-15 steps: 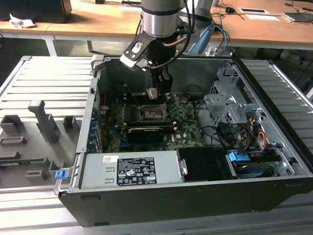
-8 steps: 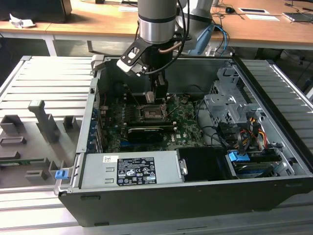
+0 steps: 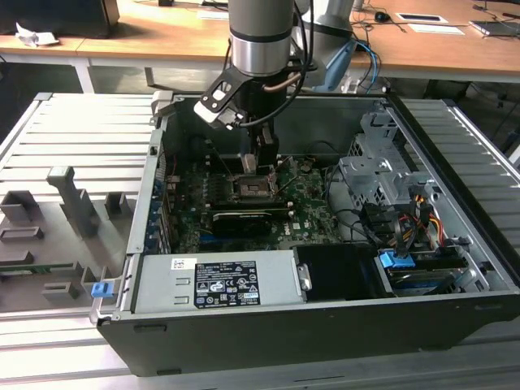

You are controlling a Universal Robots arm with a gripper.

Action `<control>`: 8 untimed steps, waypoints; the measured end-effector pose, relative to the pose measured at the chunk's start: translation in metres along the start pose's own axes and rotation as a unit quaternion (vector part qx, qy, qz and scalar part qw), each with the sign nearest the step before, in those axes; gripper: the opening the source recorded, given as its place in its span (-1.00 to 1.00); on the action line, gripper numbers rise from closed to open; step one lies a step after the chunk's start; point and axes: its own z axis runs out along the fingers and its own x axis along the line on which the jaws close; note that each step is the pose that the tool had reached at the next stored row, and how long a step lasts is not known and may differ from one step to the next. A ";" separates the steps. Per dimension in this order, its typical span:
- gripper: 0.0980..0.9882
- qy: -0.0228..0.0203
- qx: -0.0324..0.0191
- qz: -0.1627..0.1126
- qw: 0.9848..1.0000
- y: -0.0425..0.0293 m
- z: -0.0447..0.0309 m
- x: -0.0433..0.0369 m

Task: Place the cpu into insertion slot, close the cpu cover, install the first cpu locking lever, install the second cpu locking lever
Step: 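Place the cpu into insertion slot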

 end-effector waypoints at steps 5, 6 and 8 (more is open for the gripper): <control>-0.01 0.000 0.000 0.001 1.000 -0.0003 0.0036 -0.0001; -0.01 0.000 0.000 0.001 1.000 -0.0003 0.0040 -0.0001; -0.01 0.000 0.000 0.002 1.000 -0.0004 0.0049 -0.0001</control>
